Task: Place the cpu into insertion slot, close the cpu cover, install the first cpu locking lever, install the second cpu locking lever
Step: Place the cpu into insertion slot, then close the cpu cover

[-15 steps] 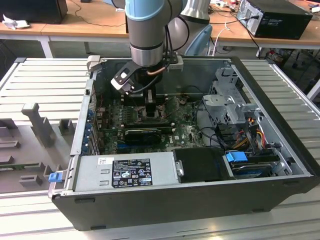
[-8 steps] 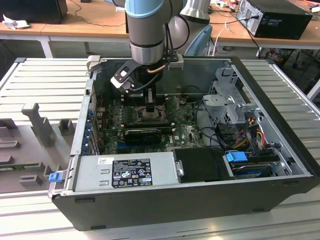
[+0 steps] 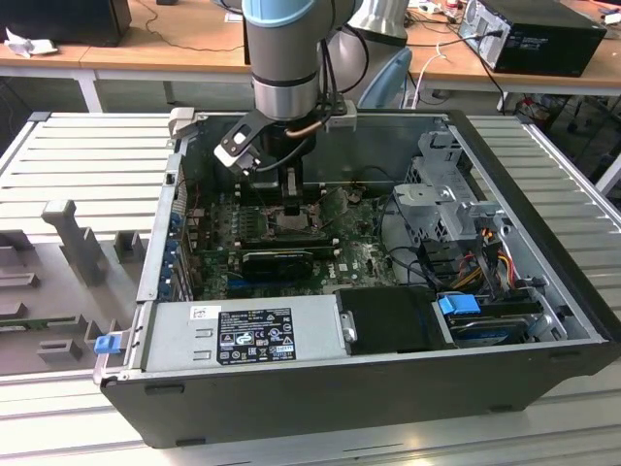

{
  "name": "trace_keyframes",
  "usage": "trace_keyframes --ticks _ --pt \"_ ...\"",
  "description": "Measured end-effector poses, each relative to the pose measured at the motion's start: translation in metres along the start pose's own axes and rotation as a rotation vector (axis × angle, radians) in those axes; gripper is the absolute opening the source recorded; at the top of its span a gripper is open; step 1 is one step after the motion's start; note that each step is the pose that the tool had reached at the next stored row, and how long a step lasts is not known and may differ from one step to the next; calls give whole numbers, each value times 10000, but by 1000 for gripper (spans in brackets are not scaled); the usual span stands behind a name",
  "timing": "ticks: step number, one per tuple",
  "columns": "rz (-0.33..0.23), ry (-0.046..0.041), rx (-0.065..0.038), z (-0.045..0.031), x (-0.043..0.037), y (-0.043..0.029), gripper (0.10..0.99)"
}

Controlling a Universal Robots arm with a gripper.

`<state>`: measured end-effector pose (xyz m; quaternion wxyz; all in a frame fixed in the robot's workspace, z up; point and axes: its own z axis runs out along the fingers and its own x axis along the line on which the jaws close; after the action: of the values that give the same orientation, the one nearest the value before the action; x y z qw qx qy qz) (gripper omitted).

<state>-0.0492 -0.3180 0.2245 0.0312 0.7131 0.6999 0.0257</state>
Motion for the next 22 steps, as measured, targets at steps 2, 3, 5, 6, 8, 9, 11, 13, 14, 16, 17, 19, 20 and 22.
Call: trace_keyframes --ticks 2,3,5,6,8,9,11,13,14,16,17,19,20,22 --pt "-2 -15 1 -10 -1 0 106" --pt "-2 -13 0 -11 0 1 106" --pt "-1 -13 24 -11 0 17 106" --pt "6 94 84 -5 -13 82 106" --pt "8 98 114 0 -16 145 106" --pt "6 99 125 2 -16 174 106" --pt "8 98 187 9 -15 261 106" --pt "6 93 314 3 -16 288 106" --pt "6 92 353 -18 -16 290 106" --pt "3 94 420 -314 -15 318 106" --pt "6 93 437 -330 -15 338 106" --pt "6 99 477 -334 -13 391 106" --pt "8 107 516 -338 -13 433 106" --pt "-50 158 598 -329 -10 589 106"
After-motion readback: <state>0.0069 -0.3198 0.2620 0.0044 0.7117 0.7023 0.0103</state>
